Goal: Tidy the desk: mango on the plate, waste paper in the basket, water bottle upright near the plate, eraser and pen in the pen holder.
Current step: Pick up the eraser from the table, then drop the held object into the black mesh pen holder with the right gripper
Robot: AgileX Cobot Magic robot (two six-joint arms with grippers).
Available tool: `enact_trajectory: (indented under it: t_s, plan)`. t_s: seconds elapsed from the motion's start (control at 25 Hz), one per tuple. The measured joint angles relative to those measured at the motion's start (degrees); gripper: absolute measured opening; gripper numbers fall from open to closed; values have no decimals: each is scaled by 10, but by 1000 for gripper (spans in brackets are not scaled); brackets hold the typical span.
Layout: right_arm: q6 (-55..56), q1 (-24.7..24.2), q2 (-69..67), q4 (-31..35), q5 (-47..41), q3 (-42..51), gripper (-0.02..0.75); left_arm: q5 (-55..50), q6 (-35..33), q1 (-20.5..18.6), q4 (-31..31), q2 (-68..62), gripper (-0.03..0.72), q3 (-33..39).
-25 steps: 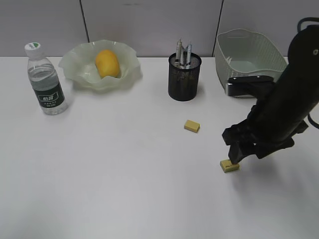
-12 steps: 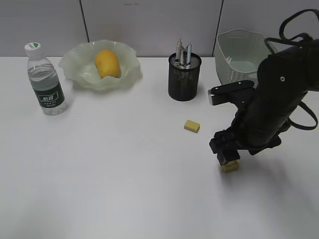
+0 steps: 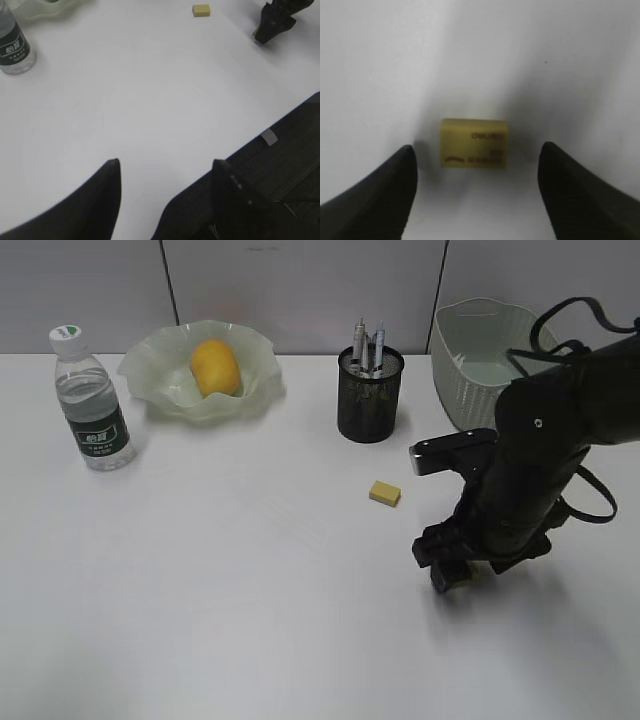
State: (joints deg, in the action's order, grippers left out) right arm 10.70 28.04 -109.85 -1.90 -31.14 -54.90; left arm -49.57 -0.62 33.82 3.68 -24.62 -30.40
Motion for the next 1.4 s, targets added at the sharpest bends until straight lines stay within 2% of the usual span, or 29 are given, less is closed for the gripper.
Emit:
enact_trajectory:
  t_s: [0.32,0.4,0.52,0.56,0.72,0.84,1.04,1.4]
  plan:
    - [0,0,-23,1,17,-12,515,0,0,0,0,1,436,0]
    - [0,0,-23,1,17,-13,472,0,0,0,0,2,436,0]
    - [0,0,-24,1,13,-14,336,0,0,0,0,2,436,0]
    - [0,0,-24,1,10,-15,316,0,0,0,0,2,436,0]
    - [0,0,-28,2,-16,-30,316,0,0,0,0,2,436,0]
    - [0,0,-29,2,-75,-56,316,0,0,0,0,2,436,0]
    - [-2,0,-26,1,-127,-161,316,0,0,0,0,2,436,0]
    - [-1,-5,-48,-42,-126,-423,316,0,0,0,0,2,436,0]
